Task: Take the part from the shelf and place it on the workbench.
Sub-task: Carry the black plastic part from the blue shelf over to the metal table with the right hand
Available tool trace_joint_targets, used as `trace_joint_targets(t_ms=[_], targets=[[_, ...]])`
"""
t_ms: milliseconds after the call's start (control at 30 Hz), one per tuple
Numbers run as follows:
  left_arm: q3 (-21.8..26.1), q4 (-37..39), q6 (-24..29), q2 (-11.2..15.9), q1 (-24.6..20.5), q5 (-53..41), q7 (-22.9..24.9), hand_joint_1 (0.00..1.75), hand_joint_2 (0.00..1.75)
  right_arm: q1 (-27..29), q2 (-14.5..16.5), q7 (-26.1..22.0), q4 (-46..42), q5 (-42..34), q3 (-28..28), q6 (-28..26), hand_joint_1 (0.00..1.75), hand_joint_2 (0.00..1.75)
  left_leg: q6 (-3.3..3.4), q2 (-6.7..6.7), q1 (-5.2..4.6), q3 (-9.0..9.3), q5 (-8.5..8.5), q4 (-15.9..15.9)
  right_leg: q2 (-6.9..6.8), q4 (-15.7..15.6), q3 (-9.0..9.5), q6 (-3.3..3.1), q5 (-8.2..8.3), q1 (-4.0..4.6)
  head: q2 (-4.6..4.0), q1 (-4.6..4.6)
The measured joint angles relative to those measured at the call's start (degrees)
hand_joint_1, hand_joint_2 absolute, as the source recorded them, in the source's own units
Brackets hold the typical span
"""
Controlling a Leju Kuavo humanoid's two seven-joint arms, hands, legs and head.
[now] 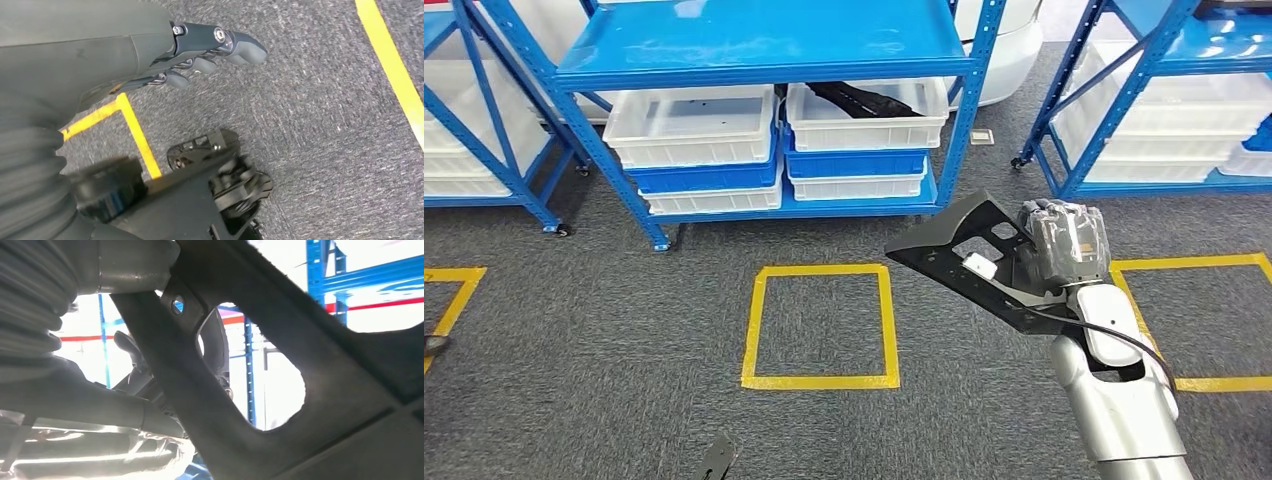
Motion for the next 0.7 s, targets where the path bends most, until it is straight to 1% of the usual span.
trace_joint_targets(t_ms=[33,67,100,133,167,200,233,267,300,333,367,400,433,467,500,533,567,600,633,667,700], targets=[[0.01,-0.01,0.05,0.06,-0.03,-0.07,0.01,0.0,1.75,-0.01,0.02,0.07,-0.01,0.0,0.0,0.06,1.57,1.75,0.8,-1.34,-0.16,2.25,1.68,-4.06,0.65,0.0,-0.05,0.02,0.18,0.06,0.0,0.0],[0.01,-0.01,0.08,0.19,-0.05,-0.16,0.03,0.0,1.75,-0.1,0.04,0.1,-0.01,0.0,-0.01,0.1,1.57,1.75,1.55,-2.89,-0.28,4.16,2.92,-7.55,1.28,-0.01,-0.15,0.18,0.4,0.18,0.0,0.18],[0.01,-0.01,0.09,0.29,-0.07,-0.21,0.05,0.0,1.75,-0.19,0.07,0.14,0.01,-0.03,-0.01,0.14,1.57,1.75,2.13,-4.15,-0.46,5.44,3.59,-9.92,1.86,-0.03,-0.32,0.39,0.63,0.07,0.0,0.25],[0.01,-0.01,0.09,0.36,-0.09,-0.26,0.16,0.0,1.75,-0.27,0.11,0.16,0.02,-0.07,-0.01,0.15,1.57,1.75,2.5,-4.88,-0.62,5.96,3.72,-10.98,2.47,-0.08,-0.52,0.69,0.88,-0.15,0.0,0.24],[0.01,-0.01,0.1,0.4,-0.11,-0.3,0.28,0.0,1.75,-0.34,0.16,0.16,0.04,-0.11,-0.01,0.16,1.57,1.75,2.62,-4.62,-0.77,6.04,3.8,-11.2,3.16,-0.23,-0.75,1.14,1.21,-0.26,0.0,0.23],[0.02,-0.02,0.14,0.34,-0.15,-0.31,0.4,0.0,1.75,-0.33,0.17,0.16,0.04,-0.16,-0.03,0.16,1.57,1.75,2.65,-3.78,-0.76,6.18,4.12,-11.76,3.88,-0.45,-0.95,1.62,1.54,-0.23,0.0,0.06],[0.03,-0.02,0.24,0.29,-0.2,-0.32,0.5,0.0,1.75,-0.33,0.17,0.15,0.04,-0.22,-0.08,0.16,1.57,1.75,2.57,-2.9,-0.63,6.37,4.63,-12.49,3.53,-0.29,-1.4,1.92,1.55,-0.05,0.0,0.02],[0.06,-0.02,0.36,0.25,-0.25,-0.31,0.53,0.0,1.75,-0.48,0.15,0.14,0.07,-0.27,-0.14,0.17,1.57,1.75,2.54,-1.98,-0.48,6.5,5.19,-13.25,2.38,0.65,-2.12,1.98,0.99,0.24,-0.01,0.19],[0.09,-0.02,0.48,0.2,-0.24,-0.31,0.54,0.0,1.75,-0.72,0.12,0.13,0.1,-0.33,-0.2,0.18,1.57,1.75,2.45,-0.98,-0.32,6.56,5.7,-13.94,0.75,2.77,-3.28,1.84,-0.22,0.51,-0.01,0.4],[0.11,-0.01,0.56,0.18,-0.19,-0.3,0.57,0.0,1.75,-0.95,0.14,0.13,0.14,-0.38,-0.25,0.2,1.57,1.75,2.38,-0.07,-0.36,6.46,5.97,-14.18,-1.21,6.03,-4.79,1.53,-2.0,0.45,-0.01,0.57],[0.13,0.0,0.6,0.17,-0.1,-0.29,0.61,0.0,1.75,-1.14,0.16,0.13,0.19,-0.37,-0.26,0.22,1.57,1.75,2.38,0.87,-0.43,6.22,6.07,-14.18,-2.33,9.8,-6.29,1.4,-3.81,0.41,-0.01,0.75],[0.15,0.02,0.63,0.16,0.01,-0.28,0.64,0.0,1.75,-1.19,0.2,0.13,0.26,-0.37,-0.26,0.25,1.57,1.75,2.28,1.82,-0.48,6.01,6.13,-14.15,-2.89,12.99,-7.41,1.54,-5.14,0.24,0.0,0.8],[0.16,0.03,0.65,0.15,0.09,-0.28,0.68,0.0,1.75,-1.15,0.24,0.13,0.37,-0.36,-0.26,0.29,1.57,1.75,2.17,2.72,-0.52,5.84,6.2,-14.12,-3.19,14.56,-7.65,1.9,-5.75,0.05,0.0,0.81],[0.17,0.04,0.69,0.14,0.12,-0.27,0.7,0.0,1.75,-1.13,0.25,0.13,0.47,-0.34,-0.26,0.32,1.57,1.75,2.04,3.61,-0.52,5.7,6.26,-14.07,-3.53,13.73,-6.6,2.47,-5.46,-0.19,0.0,0.86],[0.19,0.04,0.72,0.12,0.13,-0.27,0.71,0.0,1.75,-1.14,0.25,0.13,0.55,-0.34,-0.26,0.34,1.57,1.75,1.88,4.41,-0.48,5.64,6.26,-14.0,-4.09,10.77,-4.49,3.13,-4.49,-0.46,0.0,0.88],[0.2,0.04,0.74,0.11,0.11,-0.27,0.72,0.0,1.75,-1.2,0.25,0.13,0.59,-0.33,-0.27,0.34,1.57,1.75,1.64,5.14,-0.51,5.62,6.17,-13.81,-5.31,6.37,-1.85,3.7,-3.42,-0.72,0.0,0.89],[0.21,0.04,0.76,0.12,0.1,-0.27,0.71,0.0,1.75,-1.29,0.26,0.13,0.61,-0.33,-0.26,0.34,1.57,1.75,1.31,5.8,-0.61,5.55,6.06,-13.58,-6.42,2.65,0.49,3.95,-2.48,-0.66,0.0,0.92],[0.22,0.04,0.77,0.13,0.08,-0.27,0.71,0.0,1.75,-1.37,0.26,0.13,0.63,-0.33,-0.26,0.34,1.57,1.75,0.97,6.31,-0.77,5.45,5.95,-13.3,-7.13,0.23,1.83,3.79,-1.92,-0.55,0.0,0.91],[0.23,0.04,0.78,0.15,0.08,-0.27,0.72,0.0,1.75,-1.41,0.26,0.13,0.69,-0.33,-0.27,0.34,1.57,1.75,0.69,6.8,-0.96,5.35,5.89,-13.02,-7.41,-0.89,2.35,3.47,-1.74,-0.46,0.0,0.88],[0.24,0.04,0.79,0.15,0.08,-0.27,0.72,0.0,1.75,-1.4,0.25,0.13,0.76,-0.33,-0.27,0.34,1.57,1.75,0.53,7.25,-1.07,5.27,5.88,-12.85,-6.82,-0.66,2.23,3.09,-1.64,-0.36,0.0,0.86],[0.26,0.04,0.8,0.14,0.07,-0.27,0.73,0.0,1.75,-1.35,0.24,0.13,0.82,-0.33,-0.28,0.34,1.57,1.75,0.41,7.66,-1.03,5.23,5.83,-12.66,-6.14,-0.58,1.99,2.78,-1.54,-0.59,0.0,0.83]])
